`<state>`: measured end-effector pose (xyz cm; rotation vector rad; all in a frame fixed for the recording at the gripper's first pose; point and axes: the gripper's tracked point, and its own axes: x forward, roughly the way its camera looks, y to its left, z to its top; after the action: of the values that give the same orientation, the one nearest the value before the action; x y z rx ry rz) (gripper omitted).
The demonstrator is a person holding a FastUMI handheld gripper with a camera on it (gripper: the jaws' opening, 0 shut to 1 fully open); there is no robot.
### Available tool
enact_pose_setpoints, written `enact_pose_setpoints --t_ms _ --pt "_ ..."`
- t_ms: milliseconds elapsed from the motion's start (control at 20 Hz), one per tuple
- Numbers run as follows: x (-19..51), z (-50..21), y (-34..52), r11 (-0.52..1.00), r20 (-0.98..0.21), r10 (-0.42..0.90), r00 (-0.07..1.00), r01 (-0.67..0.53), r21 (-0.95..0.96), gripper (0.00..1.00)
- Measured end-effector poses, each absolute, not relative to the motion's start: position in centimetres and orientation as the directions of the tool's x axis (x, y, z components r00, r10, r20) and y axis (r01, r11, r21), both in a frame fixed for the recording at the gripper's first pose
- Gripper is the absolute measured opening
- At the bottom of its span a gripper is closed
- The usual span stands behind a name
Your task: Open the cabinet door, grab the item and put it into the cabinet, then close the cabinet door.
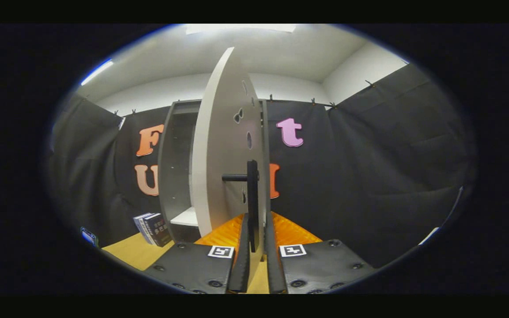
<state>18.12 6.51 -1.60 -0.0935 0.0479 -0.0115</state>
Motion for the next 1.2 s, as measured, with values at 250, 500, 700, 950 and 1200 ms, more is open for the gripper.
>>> enact_pose_setpoints --t_ms 250,500,700,950,1200 --pt "17.9 -1.4 5.0 0.997 -0.039 -0.041 0.998 0.038 -0.074 0.25" --pt "18.3 -1.4 5.8 0.999 -0.030 0.048 0.998 -0.048 -0.007 0.25" --pt "17.8 -1.5 5.9 0.997 -0.025 0.065 0.998 -0.064 0.041 0.25" --pt "16.2 -2.1 4.0 0.996 -0.047 -0.069 0.997 0.072 0.060 0.25" --pt "14.9 -1.1 4.0 0.987 0.008 -0.151 0.989 0.150 0.050 0.25"
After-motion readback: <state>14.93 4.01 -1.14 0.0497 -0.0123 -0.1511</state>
